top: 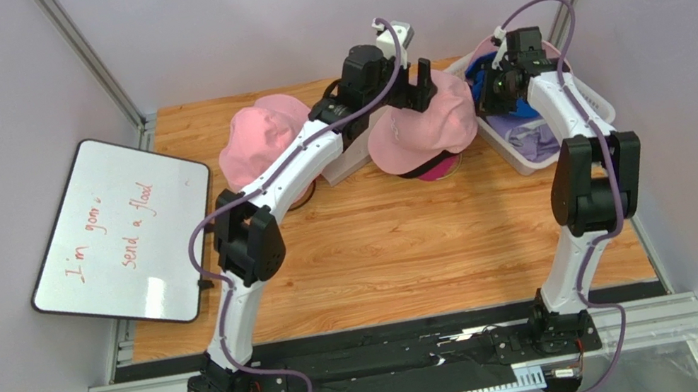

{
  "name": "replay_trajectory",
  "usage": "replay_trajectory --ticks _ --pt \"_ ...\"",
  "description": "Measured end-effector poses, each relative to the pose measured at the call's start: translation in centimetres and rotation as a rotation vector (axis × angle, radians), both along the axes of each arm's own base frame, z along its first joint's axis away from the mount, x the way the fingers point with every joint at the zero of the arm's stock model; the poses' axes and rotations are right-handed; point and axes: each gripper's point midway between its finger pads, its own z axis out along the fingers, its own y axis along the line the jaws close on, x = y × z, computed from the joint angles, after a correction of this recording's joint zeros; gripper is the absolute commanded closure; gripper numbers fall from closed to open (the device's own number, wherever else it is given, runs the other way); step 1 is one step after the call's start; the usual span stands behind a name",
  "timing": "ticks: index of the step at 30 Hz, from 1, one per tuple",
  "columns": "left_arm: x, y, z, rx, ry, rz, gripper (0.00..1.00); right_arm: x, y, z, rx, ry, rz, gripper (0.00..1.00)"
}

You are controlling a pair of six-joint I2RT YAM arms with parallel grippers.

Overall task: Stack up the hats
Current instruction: Stack the hat on the hat, then pick up the hat from the bin.

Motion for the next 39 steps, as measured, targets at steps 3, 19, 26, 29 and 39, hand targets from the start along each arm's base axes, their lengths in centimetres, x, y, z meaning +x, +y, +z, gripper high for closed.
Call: replay_trajectory --ticks 3,19,26,29,39 --pt "-0.3 -0.3 0.1 0.0 -0.006 -0.004 0.06 0.1 0.2 -0.8 0.003 0.017 0.001 1.0" --pt "0.6 -1.5 0.2 0.002 -0.047 0.006 0.06 0.7 0.5 -2.2 -0.011 0.033 0.003 1.0" --pt "0.7 -1.9 -0.1 -0.001 -0.052 0.004 0.06 0.9 0.5 -3.3 -0.016 0.05 0.001 1.0" --pt "0.7 -1.9 0.0 -0.002 -0.052 0.003 0.06 0.9 0.5 -3.1 -0.015 0.048 0.002 0.9" --pt "0.9 -1.6 0.0 0.0 -0.053 0.012 0.0 -1.1 -0.1 2.7 -0.016 -0.029 -0.008 0.25"
